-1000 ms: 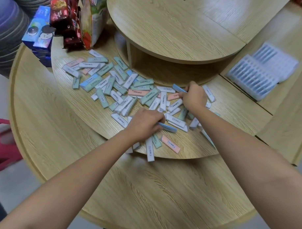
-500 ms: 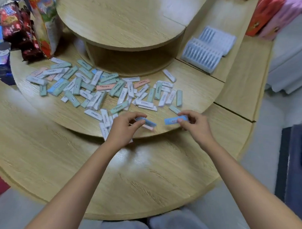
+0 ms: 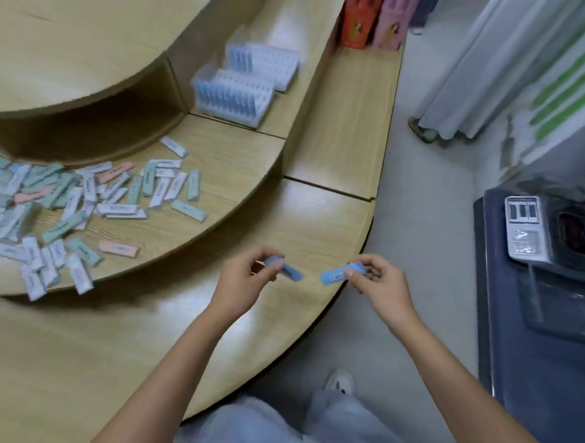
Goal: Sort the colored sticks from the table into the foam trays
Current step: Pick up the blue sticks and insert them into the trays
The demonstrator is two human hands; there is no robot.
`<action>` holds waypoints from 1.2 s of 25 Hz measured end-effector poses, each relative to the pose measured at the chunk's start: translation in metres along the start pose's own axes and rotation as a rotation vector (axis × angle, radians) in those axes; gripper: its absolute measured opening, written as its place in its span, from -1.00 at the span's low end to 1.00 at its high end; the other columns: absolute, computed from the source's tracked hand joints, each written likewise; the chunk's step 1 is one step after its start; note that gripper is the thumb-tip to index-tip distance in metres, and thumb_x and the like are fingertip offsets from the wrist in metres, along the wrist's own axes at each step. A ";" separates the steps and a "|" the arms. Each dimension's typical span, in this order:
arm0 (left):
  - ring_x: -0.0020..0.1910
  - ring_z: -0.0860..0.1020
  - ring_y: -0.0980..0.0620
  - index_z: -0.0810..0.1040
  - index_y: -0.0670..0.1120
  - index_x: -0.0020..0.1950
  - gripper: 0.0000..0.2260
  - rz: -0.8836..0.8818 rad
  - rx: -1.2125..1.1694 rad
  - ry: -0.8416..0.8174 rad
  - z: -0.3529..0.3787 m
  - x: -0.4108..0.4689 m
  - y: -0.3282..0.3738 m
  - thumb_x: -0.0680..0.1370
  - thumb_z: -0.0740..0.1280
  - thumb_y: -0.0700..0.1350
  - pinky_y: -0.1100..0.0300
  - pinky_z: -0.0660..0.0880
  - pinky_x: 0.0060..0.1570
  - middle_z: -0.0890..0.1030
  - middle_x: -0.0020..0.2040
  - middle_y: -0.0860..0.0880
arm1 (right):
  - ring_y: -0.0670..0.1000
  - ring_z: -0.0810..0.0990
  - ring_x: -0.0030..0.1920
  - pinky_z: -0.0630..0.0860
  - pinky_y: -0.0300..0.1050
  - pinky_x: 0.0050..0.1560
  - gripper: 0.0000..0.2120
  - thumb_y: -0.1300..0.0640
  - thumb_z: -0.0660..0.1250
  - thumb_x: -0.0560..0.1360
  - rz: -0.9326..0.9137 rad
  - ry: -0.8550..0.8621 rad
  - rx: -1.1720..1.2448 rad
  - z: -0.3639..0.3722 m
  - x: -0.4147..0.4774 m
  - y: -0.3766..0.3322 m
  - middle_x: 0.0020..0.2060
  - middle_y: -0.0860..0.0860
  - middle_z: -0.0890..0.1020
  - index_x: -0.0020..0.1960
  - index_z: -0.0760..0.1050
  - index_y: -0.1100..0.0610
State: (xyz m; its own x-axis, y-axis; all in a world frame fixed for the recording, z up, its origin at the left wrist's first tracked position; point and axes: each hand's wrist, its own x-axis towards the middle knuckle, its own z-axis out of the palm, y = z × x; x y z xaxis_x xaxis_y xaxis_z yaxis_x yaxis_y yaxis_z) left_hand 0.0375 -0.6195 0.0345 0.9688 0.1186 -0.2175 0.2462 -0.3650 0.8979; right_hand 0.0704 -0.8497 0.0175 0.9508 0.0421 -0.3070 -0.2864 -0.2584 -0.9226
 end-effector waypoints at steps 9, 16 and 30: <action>-0.20 0.64 0.05 0.55 -0.10 0.00 -0.93 -0.024 -0.156 -0.073 0.139 0.081 0.082 0.58 0.27 -0.19 0.31 0.46 -0.27 0.63 -0.08 -0.02 | -0.12 0.47 -0.36 0.44 -0.24 -0.23 -0.82 0.26 0.41 0.45 -0.081 -0.004 -0.067 -0.163 0.087 -0.029 -0.31 -0.11 0.57 -0.17 0.55 -0.02; -0.31 0.51 0.18 0.42 -0.07 -0.04 -0.92 -0.108 -0.243 0.058 0.177 0.211 0.104 0.61 0.19 -0.10 0.24 0.40 -0.22 0.52 -0.20 -0.02 | -0.02 0.40 -0.31 0.43 -0.13 -0.20 -0.88 0.22 0.42 0.44 -0.105 -0.119 -0.171 -0.183 0.234 -0.059 -0.34 -0.08 0.52 -0.12 0.58 0.00; 0.00 0.46 0.12 0.41 -0.04 0.26 -0.70 -0.116 0.218 0.538 0.050 0.398 0.141 0.54 0.32 -0.18 0.35 0.35 -0.01 0.48 0.04 0.11 | -0.18 0.39 -0.35 0.36 -0.35 -0.29 -0.93 0.22 0.42 0.44 -0.429 -0.721 -0.352 -0.059 0.529 -0.195 -0.28 -0.07 0.55 -0.09 0.58 0.09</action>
State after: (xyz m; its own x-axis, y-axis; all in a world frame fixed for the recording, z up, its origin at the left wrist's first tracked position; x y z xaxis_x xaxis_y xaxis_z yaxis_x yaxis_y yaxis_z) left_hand 0.4595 -0.6695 0.0551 0.7991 0.6002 -0.0337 0.4050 -0.4960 0.7681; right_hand 0.6359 -0.8338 0.0485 0.6291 0.7656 -0.1346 0.2401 -0.3561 -0.9031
